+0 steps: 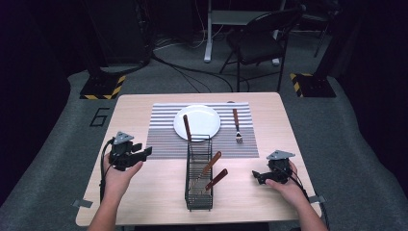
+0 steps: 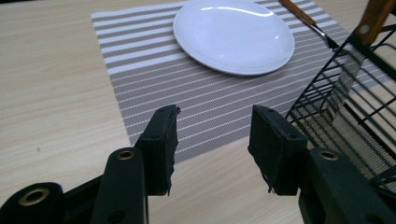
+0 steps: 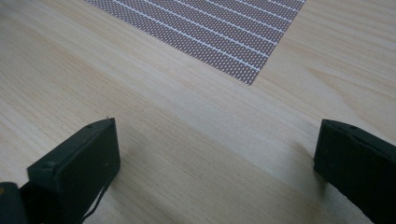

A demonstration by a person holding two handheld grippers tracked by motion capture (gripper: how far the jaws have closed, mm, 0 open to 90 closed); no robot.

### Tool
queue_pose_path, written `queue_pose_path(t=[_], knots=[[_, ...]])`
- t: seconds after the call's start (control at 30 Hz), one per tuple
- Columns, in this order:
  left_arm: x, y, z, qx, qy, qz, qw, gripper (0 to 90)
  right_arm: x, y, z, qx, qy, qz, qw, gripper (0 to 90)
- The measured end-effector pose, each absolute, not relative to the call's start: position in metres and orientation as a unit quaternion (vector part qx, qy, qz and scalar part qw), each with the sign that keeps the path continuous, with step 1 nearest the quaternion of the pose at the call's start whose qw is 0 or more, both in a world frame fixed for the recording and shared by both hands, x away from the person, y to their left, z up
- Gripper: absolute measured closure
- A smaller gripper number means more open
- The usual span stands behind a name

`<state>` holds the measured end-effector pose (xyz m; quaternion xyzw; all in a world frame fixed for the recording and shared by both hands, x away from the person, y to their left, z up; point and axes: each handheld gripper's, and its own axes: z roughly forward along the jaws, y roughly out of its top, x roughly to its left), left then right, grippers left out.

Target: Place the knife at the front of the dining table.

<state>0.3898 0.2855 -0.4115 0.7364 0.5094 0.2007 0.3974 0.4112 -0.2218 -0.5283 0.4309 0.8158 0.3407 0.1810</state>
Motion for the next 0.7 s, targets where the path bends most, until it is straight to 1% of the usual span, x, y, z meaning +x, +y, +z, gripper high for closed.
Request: queue_pose_path(t=[0.2,0.3,0.5,0.7], knots=[[0.395,0.27,-0.4,0.745,0.494,0.191,0.406,56.2,0.411,-0.222,-0.528,0.431,0.816,0.341,0.181,0.0],[0.399,0.264,-0.396,0.751,0.487,0.192,0.402,56.8,0.411,-0.222,-0.528,0.431,0.816,0.341,0.181,0.0],[0.403,0.248,-0.386,0.754,0.473,0.18,0.418,58.7,0.411,-0.222,-0.528,0.431,0.816,0.341,0.181,0.0],[0.406,0.229,-0.378,0.773,0.443,0.173,0.42,61.8,0.411,-0.222,-0.528,0.43,0.816,0.341,0.18,0.0]])
